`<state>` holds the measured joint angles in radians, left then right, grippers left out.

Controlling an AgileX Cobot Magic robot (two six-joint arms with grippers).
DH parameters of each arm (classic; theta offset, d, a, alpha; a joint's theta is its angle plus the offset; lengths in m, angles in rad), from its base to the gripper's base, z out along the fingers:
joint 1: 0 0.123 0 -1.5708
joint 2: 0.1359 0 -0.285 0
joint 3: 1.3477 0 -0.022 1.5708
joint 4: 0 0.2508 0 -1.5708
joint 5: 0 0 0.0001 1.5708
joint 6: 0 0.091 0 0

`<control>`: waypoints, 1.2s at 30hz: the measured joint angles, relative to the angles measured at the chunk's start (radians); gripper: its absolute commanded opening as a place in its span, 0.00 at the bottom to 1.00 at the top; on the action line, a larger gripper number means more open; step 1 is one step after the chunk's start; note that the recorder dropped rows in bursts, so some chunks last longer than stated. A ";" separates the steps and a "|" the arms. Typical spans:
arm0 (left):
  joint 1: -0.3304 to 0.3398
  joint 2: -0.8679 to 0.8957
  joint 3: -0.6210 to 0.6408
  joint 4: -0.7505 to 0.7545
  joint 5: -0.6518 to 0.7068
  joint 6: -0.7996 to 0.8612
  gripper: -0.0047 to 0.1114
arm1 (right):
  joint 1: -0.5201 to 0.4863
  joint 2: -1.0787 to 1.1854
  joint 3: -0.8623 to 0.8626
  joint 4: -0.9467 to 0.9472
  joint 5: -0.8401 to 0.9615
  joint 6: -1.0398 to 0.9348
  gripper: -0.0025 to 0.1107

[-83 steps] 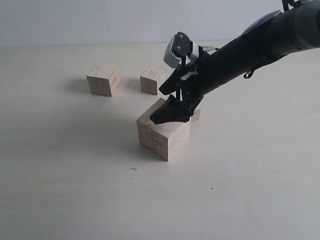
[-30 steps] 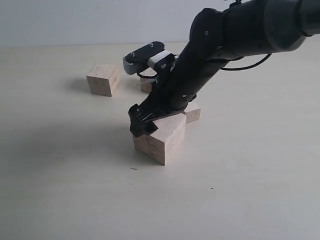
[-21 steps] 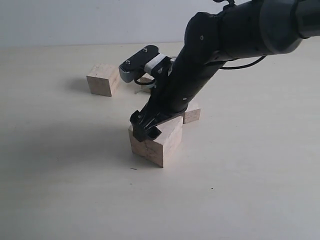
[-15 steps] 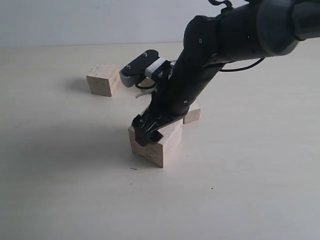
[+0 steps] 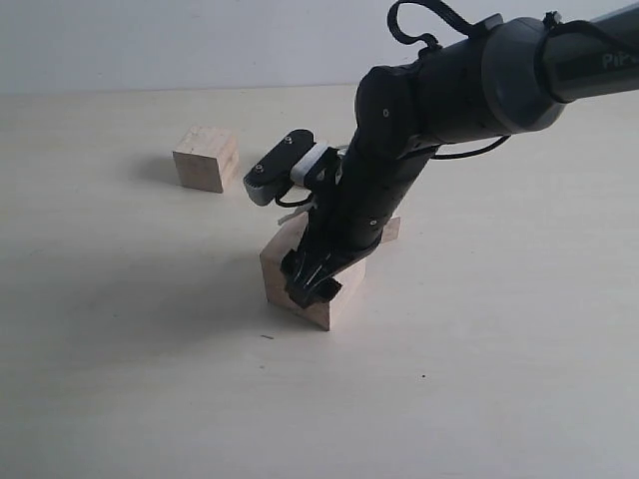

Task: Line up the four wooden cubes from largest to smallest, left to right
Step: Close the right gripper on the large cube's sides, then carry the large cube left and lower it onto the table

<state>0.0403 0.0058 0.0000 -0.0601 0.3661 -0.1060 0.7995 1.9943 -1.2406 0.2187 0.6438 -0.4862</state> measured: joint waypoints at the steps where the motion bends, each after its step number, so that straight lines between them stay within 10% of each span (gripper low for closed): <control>1: 0.000 0.000 0.000 0.000 0.000 0.000 0.04 | 0.000 0.000 0.000 -0.003 0.000 0.000 0.25; 4: 0.000 0.000 0.000 0.000 0.000 0.000 0.04 | 0.000 0.000 -0.012 -0.011 0.019 0.008 0.02; 28: 0.000 0.000 0.000 0.000 0.000 0.000 0.04 | -0.087 -0.019 -0.331 -0.129 0.100 -0.044 0.02; 36: 0.000 0.000 0.000 0.000 0.000 0.000 0.04 | -0.156 0.108 -0.536 0.183 0.323 -0.499 0.02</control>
<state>0.0403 0.0058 0.0000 -0.0601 0.3661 -0.1060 0.6437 2.1024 -1.7766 0.4015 0.9672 -0.9854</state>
